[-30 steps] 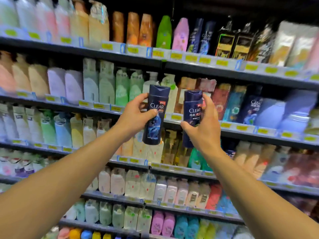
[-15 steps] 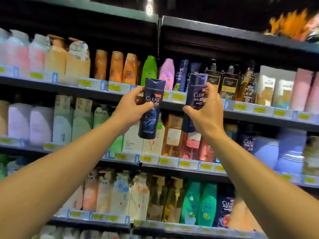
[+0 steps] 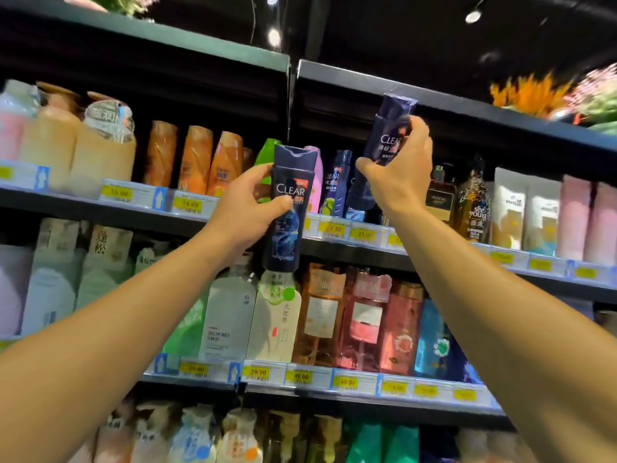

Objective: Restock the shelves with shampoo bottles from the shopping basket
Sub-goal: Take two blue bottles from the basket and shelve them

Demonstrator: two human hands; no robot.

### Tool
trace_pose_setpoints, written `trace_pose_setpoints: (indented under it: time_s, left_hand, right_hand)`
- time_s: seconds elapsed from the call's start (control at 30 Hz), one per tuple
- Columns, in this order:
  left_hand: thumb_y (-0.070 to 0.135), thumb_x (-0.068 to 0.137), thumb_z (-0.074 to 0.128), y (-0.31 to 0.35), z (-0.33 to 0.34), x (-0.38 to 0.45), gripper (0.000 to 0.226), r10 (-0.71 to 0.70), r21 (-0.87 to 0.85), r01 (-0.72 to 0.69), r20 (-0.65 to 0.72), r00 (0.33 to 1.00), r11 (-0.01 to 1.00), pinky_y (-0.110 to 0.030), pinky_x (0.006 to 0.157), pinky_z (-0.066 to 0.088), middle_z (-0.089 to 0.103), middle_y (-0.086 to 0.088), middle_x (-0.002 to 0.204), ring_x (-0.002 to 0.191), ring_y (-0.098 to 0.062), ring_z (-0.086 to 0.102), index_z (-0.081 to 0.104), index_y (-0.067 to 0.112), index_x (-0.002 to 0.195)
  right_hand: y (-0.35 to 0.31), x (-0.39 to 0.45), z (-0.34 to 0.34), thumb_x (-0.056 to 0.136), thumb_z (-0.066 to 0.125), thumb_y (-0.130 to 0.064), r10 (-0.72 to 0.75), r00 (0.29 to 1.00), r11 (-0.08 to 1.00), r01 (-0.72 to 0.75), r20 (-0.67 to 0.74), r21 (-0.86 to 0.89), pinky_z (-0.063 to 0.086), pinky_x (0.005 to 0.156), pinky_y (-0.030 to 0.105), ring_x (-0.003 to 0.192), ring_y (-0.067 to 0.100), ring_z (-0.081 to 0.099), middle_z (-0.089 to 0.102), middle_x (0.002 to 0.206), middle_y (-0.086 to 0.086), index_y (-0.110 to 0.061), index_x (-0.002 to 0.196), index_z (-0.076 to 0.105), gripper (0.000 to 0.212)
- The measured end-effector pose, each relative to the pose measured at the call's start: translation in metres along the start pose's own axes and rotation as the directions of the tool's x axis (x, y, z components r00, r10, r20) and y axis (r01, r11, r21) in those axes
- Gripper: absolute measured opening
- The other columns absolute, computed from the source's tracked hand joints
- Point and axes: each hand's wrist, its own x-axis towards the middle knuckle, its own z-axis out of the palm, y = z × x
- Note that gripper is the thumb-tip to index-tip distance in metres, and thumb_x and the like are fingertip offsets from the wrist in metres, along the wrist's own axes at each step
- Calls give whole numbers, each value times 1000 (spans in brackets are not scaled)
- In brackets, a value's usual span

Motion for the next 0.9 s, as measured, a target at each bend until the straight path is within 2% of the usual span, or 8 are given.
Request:
trace_pose_setpoints:
  time_s: [0.1,0.23,0.33,0.4,0.57,0.77,0.9]
  left_hand:
    - [6,91,63,-3,1,5,43,20,4,-20,10,1000,1000,-33,84,56,68,8,114,107,-8,64,55,29,127]
    - [9,92,63,-6,1,10,42,23,19,-23,18,1000,1000,-29,80,56,68,9,113,104,-5,65,55,26,130]
    - [10,92,63,-7,0,12,42,12,-2,-12,26,1000,1000,-34,80,58,68,7,111,103,-8,65,54,24,131]
    - [8,92,63,-8,0,13,41,13,-22,-13,35,999,1000,-34,78,58,69,6,109,100,-7,67,55,26,128]
    - [6,91,63,-7,-2,18,38,29,-42,-27,54,998,999,-19,64,55,71,7,104,91,-1,68,58,31,119]
    - [11,92,64,-9,-2,23,39,24,-32,-21,76,997,999,-23,69,56,71,6,107,96,-6,68,57,27,127]
    - [10,92,64,-7,1,27,38,41,-25,-38,92,995,999,-23,72,55,71,6,108,97,-5,68,58,30,123]
  right_hand:
    - [9,0,11,69,85,-28,4,1000,995,-2,27,-96,45,76,28,87,10,51,39,110,-7,-25,130,41,75]
    - [17,-5,21,69,84,-29,54,998,978,-43,46,-203,48,72,34,87,17,52,40,109,-5,-24,125,43,70]
    - [19,-10,27,71,82,-26,104,993,950,-85,47,-301,54,78,42,95,23,55,45,117,2,-22,128,40,71]
    - [18,-14,32,70,82,-24,126,992,929,-109,26,-353,52,85,44,105,26,53,48,120,5,-20,131,39,74]
    - [16,-20,37,71,79,-26,181,983,916,-173,-11,-363,49,92,50,106,32,53,49,121,8,-17,131,37,74]
    - [17,-19,33,71,79,-37,197,979,904,-204,-56,-376,45,96,50,110,31,52,50,124,7,-17,131,37,75]
    - [17,-18,34,73,78,-41,168,986,885,-160,-19,-438,43,98,47,112,29,51,51,124,6,-18,129,40,72]
